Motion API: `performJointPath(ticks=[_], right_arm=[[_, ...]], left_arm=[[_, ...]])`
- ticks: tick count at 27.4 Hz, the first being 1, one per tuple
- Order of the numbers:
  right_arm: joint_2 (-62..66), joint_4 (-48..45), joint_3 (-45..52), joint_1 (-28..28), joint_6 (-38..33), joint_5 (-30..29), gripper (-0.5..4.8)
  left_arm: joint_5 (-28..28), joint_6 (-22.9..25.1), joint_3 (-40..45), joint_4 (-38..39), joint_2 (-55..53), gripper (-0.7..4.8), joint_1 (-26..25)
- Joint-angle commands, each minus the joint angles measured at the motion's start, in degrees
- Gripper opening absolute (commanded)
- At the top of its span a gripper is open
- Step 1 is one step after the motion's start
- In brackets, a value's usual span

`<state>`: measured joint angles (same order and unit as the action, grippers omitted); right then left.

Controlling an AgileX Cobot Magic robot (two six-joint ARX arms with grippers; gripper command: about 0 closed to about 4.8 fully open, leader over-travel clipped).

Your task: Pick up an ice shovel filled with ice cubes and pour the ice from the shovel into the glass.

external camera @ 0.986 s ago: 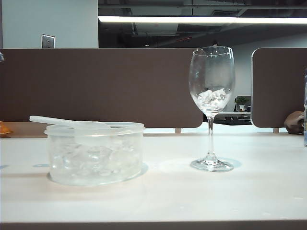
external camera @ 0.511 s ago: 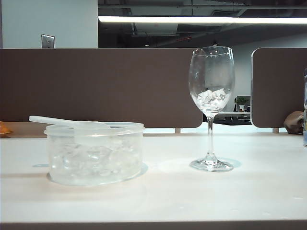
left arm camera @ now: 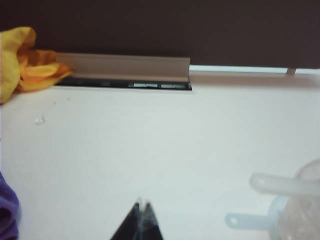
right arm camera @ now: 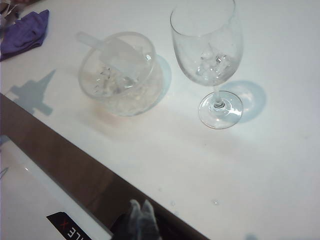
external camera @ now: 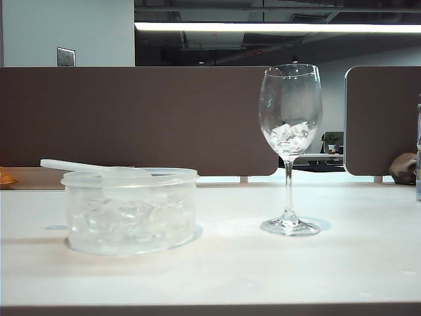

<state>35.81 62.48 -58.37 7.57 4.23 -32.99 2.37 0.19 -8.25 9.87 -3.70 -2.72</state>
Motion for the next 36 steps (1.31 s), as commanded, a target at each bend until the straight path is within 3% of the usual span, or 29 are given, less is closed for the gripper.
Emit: performJointPath(ticks=[1, 10, 14, 36], right_arm=[[-0.09, -0.61, -0.31, 0.02, 0.35, -0.17, -0.05], [-0.09, -0.59, -0.31, 0.04, 0.35, -0.17, -0.05], [-0.09, -0.59, -0.31, 0.04, 0.35, -0.17, -0.05], [-0.09, -0.59, -0.31, 0.04, 0.35, -0.17, -0.05]], left_arm=[[0.00, -0.22, 2.47, -1.40, 1.51, -0.05, -0.09], [-0.09, -0.17, 7.87, -3.78, 3.39, -0.05, -0.09], [-2.45, 0.24, 7.85, 0.87, 3.39, -0.05, -0.09], [-2.34, 0.66, 7.82, 0.79, 3.39, -0.05, -0.09]])
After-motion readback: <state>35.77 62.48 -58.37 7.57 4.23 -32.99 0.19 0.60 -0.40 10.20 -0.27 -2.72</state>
